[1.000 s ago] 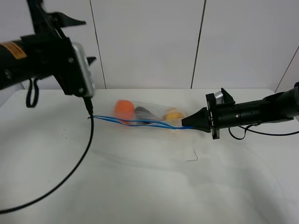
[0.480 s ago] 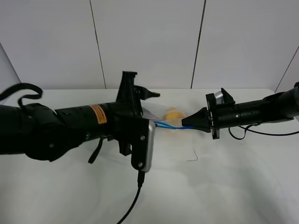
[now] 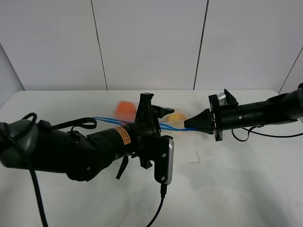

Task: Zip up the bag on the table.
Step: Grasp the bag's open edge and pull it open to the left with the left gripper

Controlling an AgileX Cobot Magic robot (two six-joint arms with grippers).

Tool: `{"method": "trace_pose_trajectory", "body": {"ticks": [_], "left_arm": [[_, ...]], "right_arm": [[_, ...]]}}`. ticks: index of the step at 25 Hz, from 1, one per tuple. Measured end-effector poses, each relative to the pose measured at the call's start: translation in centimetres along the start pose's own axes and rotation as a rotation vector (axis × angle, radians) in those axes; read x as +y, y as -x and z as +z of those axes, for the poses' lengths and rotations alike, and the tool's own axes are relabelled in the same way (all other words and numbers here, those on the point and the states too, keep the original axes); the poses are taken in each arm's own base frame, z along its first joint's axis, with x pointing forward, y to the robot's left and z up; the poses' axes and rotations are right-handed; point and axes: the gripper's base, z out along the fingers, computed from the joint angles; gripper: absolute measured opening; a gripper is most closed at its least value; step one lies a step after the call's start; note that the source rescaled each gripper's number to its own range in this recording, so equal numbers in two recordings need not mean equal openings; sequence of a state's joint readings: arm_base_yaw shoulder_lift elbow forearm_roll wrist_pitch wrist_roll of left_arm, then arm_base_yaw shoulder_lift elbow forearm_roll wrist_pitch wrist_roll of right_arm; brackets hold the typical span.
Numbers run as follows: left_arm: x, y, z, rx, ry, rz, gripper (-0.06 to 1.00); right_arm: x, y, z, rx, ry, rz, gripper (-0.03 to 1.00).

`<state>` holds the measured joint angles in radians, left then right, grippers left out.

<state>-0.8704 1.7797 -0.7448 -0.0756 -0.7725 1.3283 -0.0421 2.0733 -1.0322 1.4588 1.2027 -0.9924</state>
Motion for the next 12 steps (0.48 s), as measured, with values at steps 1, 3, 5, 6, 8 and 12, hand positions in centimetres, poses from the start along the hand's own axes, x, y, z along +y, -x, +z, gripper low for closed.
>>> {"method": "trace_pose_trajectory", "body": {"ticks": [1,3,5,6,8,12], "left_arm": [[-0.3,-0.1,0.3,0.001,-0.002,-0.001,1.00],[-0.8,-0.2,0.8,0.005,-0.013,-0.001,1.00],[-1.5,-0.4,1.1,0.011,-0.031,-0.001,0.99],[-1.8,-0.5,1.2,0.013,-0.040,-0.003,0.99],[-2.2,-0.6,1.3,0.016,-0.048,-0.012,0.99],[-2.3,-0.6,2.3,0.008,-0.028,-0.018,0.99]], "right_arm": [[0.0,0.0,0.0,0.000,0.000,0.000,0.00],[0.0,0.0,0.0,0.000,0.000,0.000,0.00],[0.0,0.0,0.0,0.000,0.000,0.000,0.00],[0.0,0.0,0.0,0.000,0.000,0.000,0.00],[0.0,0.0,0.0,0.000,0.000,0.000,0.00],[0.0,0.0,0.0,0.000,0.000,0.000,0.00]]}}
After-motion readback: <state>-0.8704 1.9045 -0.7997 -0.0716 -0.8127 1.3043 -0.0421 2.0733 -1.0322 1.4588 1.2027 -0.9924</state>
